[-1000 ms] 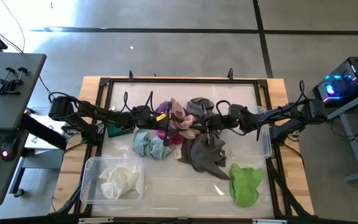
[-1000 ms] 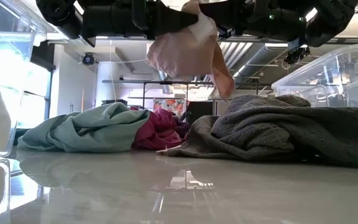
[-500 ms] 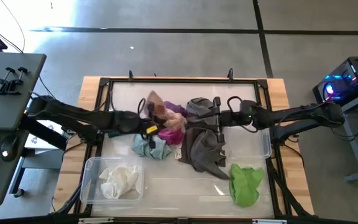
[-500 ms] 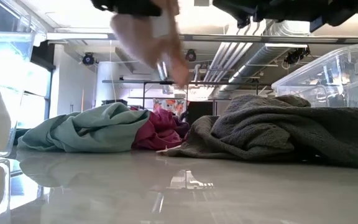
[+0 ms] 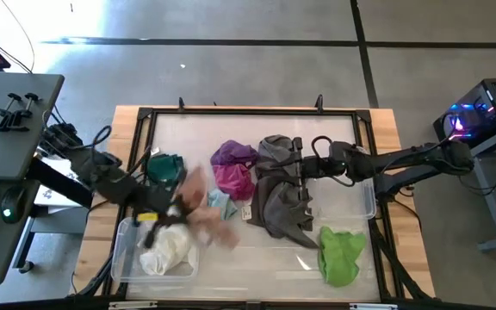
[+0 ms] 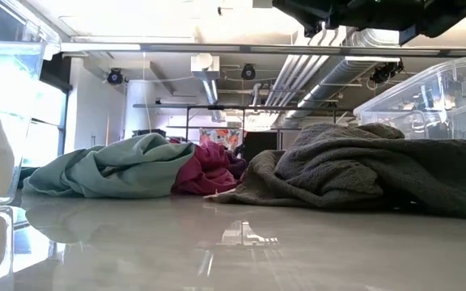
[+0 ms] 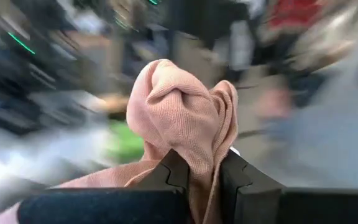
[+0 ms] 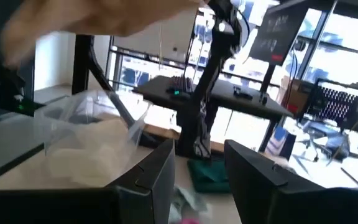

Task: Sort microfiber towel by color & place in baskets
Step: Put the light orange microfiber towel into the bottom transparent bin

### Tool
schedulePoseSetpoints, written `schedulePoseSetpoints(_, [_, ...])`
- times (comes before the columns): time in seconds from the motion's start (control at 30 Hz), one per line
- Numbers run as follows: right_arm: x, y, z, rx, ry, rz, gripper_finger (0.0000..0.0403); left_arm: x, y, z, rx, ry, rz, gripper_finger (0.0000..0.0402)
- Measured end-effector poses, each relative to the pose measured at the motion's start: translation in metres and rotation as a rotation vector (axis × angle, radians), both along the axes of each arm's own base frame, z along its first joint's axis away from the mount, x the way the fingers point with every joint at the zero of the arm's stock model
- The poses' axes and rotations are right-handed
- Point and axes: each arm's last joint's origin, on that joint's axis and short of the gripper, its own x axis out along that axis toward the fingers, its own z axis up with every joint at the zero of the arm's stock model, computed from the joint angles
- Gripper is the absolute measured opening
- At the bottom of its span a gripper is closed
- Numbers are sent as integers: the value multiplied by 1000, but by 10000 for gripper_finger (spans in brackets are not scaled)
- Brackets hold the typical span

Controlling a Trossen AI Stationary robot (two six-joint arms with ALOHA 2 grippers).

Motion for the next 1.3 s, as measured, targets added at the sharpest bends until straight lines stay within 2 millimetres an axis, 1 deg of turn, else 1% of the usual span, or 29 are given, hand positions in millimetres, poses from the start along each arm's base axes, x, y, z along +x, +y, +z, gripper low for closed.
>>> schedulePoseSetpoints(0.07, [0, 1, 1, -1, -7, 4, 135, -9, -9, 5, -195, 96, -33, 21])
schedulePoseSetpoints(0.1, [0, 1, 1, -2, -6, 5, 135, -14, -13, 5, -257, 145, -37, 21])
schedulePoseSetpoints(0.2, [0, 1, -1, -1, 7, 6, 135, -31, -26, -6, -333, 323, 4, 21])
schedulePoseSetpoints(0.27, [0, 1, -1, -1, 11, 6, 135, -39, -32, -22, -381, 491, 125, 21])
schedulePoseSetpoints(0.33, [0, 1, -1, 2, 13, 8, 135, -48, -36, -38, -422, 630, 293, 21])
schedulePoseSetpoints(0.43, [0, 1, -2, 2, 23, 9, 135, -61, -46, -60, -376, 756, 488, 21])
schedulePoseSetpoints(0.53, [0, 1, -2, 0, 23, 9, 135, -66, -60, -79, -397, 855, 609, 21])
schedulePoseSetpoints(0.7, [0, 1, -2, 0, 19, 11, 135, -69, -79, -99, -520, 909, 763, 21])
schedulePoseSetpoints(0.77, [0, 1, -2, 0, 19, 11, 135, -69, -84, -106, -573, 926, 839, 21])
schedulePoseSetpoints(0.9, [0, 1, -2, 0, 20, 11, 135, -64, -87, -127, -575, 956, 958, 21])
schedulePoseSetpoints(1.0, [0, 1, -2, 0, 19, 11, 135, -60, -83, -142, -551, 967, 1027, 21])
schedulePoseSetpoints(1.13, [0, 0, -2, -1, 18, 9, 135, -55, -77, -156, -488, 988, 1035, 22])
schedulePoseSetpoints(1.2, [0, 0, -2, -1, 17, 8, 135, -52, -74, -156, -462, 978, 1015, 29])
schedulePoseSetpoints(1.3, [0, 0, -2, -1, 17, 8, 135, -49, -73, -154, -436, 944, 973, 50])
